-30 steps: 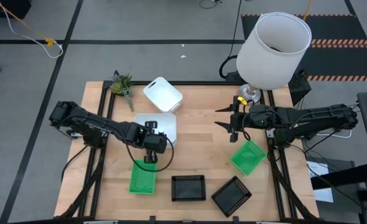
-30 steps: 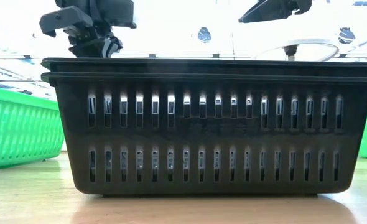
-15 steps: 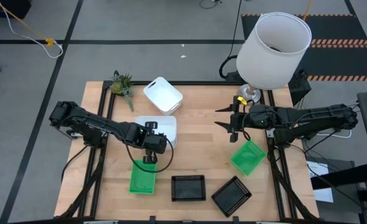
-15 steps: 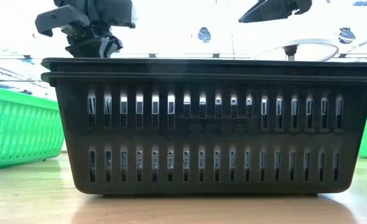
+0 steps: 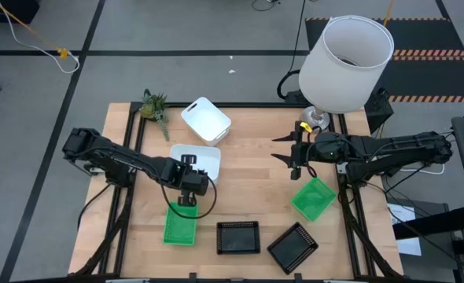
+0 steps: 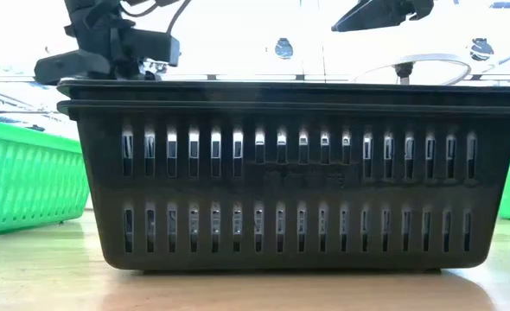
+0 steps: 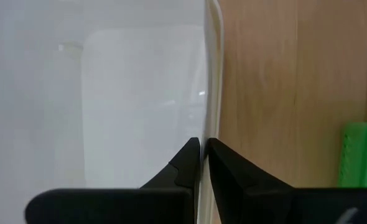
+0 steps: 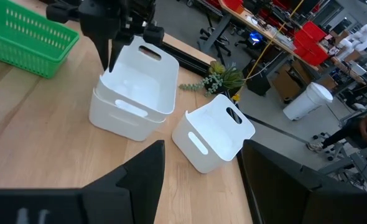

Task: Stack baskets by color
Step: Stack the top right white bin into the bottom white bin, then stack the top white bin into the stacked bottom white bins

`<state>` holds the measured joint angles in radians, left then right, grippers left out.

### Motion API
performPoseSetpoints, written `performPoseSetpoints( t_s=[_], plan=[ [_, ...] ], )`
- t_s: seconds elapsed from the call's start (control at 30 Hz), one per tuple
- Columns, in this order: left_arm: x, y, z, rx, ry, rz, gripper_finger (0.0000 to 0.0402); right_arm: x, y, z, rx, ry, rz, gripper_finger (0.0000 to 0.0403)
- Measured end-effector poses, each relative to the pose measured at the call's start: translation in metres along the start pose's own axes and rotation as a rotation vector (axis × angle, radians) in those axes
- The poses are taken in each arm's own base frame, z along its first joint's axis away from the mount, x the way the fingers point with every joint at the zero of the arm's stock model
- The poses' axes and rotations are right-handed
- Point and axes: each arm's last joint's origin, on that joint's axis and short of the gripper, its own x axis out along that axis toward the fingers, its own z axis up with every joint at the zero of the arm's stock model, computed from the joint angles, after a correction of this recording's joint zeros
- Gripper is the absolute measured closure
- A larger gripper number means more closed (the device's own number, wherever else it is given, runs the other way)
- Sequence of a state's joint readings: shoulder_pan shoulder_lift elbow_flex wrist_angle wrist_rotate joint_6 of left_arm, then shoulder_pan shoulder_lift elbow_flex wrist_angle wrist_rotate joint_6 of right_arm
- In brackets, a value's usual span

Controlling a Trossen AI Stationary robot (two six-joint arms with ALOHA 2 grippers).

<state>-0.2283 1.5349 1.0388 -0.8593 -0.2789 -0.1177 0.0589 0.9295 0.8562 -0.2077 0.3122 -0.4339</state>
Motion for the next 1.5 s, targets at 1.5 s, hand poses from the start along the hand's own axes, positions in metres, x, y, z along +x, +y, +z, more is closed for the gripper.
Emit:
performPoseSetpoints(
  t_s=[1.5],
  plan=[
    [-0.028, 0.169, 0.002, 0.196, 0.105, 0.113, 0.0250, 0.000, 0.001, -0.003, -0.014, 0.028, 0.013, 0.0195]
  ],
)
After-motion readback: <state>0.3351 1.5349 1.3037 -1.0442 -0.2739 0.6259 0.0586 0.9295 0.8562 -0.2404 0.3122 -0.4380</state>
